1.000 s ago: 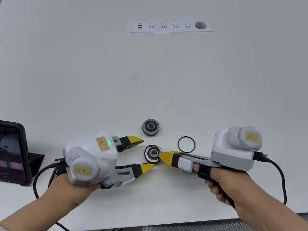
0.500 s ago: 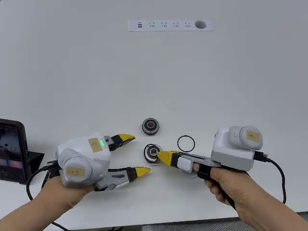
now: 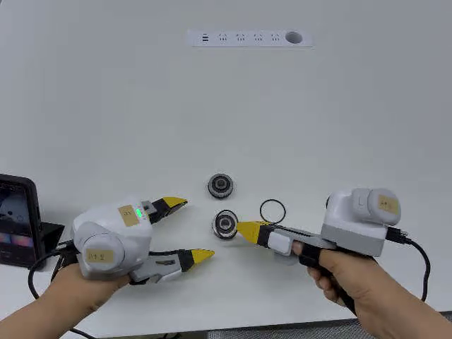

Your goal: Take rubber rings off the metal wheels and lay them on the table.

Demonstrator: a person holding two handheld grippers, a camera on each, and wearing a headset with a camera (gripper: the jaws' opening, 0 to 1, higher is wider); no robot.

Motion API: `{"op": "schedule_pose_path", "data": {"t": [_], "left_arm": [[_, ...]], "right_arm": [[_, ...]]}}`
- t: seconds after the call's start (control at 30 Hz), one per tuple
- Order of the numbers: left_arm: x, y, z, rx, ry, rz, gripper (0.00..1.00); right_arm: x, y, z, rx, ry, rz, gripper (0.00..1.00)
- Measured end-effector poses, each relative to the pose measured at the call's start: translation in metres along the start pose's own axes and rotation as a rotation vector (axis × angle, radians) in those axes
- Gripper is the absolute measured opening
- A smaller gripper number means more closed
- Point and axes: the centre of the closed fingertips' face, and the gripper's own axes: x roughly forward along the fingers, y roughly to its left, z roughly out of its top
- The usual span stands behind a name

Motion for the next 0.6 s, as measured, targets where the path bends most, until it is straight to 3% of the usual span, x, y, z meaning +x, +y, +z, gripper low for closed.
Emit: {"op": "schedule_pose_path", "data": {"t": [0.4, 0.6], "left_arm": [[-0.001, 0.003, -0.001, -0.014, -0.002, 0.016, 0.67], [-0.001, 0.003, -0.001, -0.019, -0.003, 0.017, 0.66]], "right_arm": [[-0.029, -0.031, 0.030, 0.042, -0.111, -0.080, 0.02], [-0.033, -0.049, 0.033, 0.052, -0.119, -0.128, 0.02]]}}
